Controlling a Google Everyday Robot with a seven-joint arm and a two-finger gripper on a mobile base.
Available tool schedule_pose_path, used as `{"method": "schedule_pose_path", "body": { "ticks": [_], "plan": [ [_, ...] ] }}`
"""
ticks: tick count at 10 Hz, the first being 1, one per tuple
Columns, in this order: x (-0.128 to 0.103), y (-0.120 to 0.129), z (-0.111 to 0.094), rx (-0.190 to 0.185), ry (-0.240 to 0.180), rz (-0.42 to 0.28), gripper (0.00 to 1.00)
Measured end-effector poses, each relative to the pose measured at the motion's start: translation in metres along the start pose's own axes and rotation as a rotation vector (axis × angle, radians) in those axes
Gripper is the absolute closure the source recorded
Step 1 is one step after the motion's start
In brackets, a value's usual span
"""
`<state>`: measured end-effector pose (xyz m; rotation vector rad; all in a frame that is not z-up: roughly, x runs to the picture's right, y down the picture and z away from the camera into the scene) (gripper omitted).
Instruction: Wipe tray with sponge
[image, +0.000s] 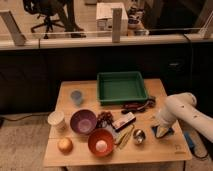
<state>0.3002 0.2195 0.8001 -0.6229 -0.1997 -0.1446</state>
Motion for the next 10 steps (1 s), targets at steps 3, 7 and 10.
{"method": "schedule_pose_path", "body": {
  "ticks": [3,7,10],
  "plan": [
    [0.001,0.0,0.0,0.0,-0.005,-0.008,0.29],
    [0.029,0.006,-0.005,-0.011,-0.011,-0.027,0.2],
    [0.042,0.011,0.004,-0.035,-0.014,-0.034,0.2]
  ]
}}
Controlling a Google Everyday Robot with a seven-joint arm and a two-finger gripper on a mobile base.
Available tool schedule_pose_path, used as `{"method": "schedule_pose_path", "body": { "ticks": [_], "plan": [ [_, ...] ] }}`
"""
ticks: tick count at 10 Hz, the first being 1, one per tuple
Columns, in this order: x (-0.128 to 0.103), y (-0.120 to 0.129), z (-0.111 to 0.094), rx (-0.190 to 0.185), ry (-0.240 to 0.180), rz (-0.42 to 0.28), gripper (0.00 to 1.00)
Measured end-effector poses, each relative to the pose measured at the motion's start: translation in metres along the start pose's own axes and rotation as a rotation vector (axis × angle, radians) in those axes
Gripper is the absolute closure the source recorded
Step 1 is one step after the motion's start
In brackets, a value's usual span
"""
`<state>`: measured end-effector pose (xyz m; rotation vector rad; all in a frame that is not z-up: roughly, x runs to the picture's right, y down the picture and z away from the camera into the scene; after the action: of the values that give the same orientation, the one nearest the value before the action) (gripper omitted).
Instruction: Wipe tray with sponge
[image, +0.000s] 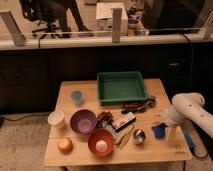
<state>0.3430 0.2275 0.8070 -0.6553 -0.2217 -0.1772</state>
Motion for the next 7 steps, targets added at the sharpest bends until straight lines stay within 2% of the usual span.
{"method": "schedule_pose_path", "body": {
  "ticks": [1,2,3,5,7],
  "plan": [
    [0.001,0.001,0.005,-0.009,0.0,-0.005,0.22],
    [0.002,0.0,0.009,-0.017,0.001,-0.014,0.29],
    [0.005,0.0,0.013,-0.027,0.004,-0.023,0.42],
    [0.009,0.001,0.018,-0.039,0.002,-0.031,0.59],
    [0.012,-0.002,0.023,-0.049,-0.007,-0.041,0.8]
  ]
}}
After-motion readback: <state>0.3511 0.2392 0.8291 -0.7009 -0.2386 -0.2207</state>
